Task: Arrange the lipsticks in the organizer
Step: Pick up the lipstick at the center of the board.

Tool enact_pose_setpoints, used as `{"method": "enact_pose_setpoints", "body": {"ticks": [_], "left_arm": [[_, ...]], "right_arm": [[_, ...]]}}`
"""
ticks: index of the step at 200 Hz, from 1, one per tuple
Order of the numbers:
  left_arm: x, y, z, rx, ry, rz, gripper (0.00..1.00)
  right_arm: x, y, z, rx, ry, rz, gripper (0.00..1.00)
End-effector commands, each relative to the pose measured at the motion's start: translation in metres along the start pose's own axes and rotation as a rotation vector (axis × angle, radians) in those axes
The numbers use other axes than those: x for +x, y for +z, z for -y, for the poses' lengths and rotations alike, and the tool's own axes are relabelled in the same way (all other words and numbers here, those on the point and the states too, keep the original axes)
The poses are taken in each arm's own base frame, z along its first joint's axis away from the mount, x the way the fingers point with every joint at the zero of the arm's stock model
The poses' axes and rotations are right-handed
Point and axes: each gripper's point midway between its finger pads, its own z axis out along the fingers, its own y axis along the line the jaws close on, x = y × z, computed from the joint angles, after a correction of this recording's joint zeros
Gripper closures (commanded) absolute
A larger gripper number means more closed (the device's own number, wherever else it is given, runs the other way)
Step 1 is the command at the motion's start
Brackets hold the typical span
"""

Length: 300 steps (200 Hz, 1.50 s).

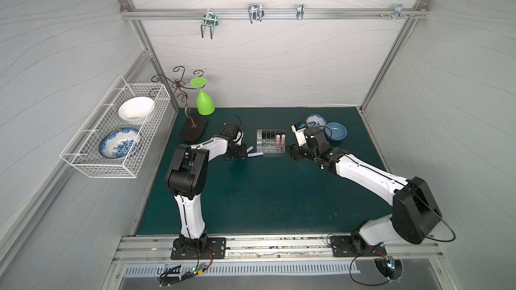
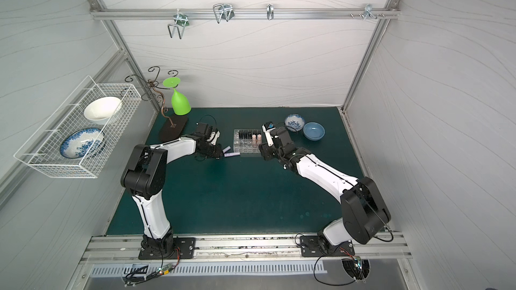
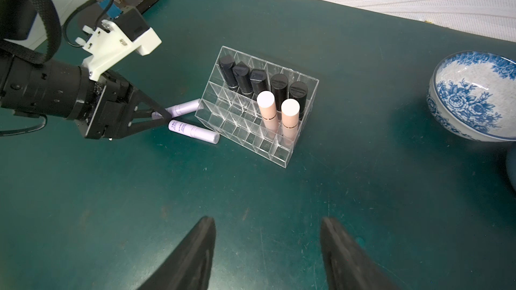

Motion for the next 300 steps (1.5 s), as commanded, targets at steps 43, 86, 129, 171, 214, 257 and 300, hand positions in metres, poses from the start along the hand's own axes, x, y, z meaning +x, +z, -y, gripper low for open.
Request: {"method": "enact_pose_setpoints", "body": {"ticks": [43, 86, 129, 171, 214, 257, 300], "left_arm": [[-0.008, 0.013, 0.001, -0.017, 0.016, -0.014, 0.60], [-0.012, 0.014, -0.003, -0.042, 0.014, -0.009, 0.70], [-0.014, 0.018, -0.003, -0.043, 0.013, -0.016, 0.78], [-0.018, -0.002, 0.002, -0.033, 0.009, 0.033, 0.81], [-0.020, -0.084, 0.044, 0.111, 0.019, 0.235, 0.82], [0.005, -0.169, 0.111, 0.386, 0.124, 0.400, 0.83], [0.032, -0.226, 0.174, 0.639, 0.247, 0.425, 0.83]], "right_arm": [[-0.010, -0.001, -0.002, -0.008, 0.010, 0.013, 0.37], [-0.008, 0.001, -0.002, -0.012, 0.010, 0.005, 0.37], [-0.008, 0.002, -0.002, -0.013, 0.011, 0.003, 0.37], [-0.013, -0.006, -0.007, -0.039, 0.025, 0.012, 0.37], [-0.039, -0.034, -0.034, -0.282, 0.111, -0.020, 0.27], [-0.067, -0.074, -0.064, -0.630, 0.230, -0.075, 0.19], [-0.094, -0.102, -0.092, -0.885, 0.225, -0.128, 0.14]]}}
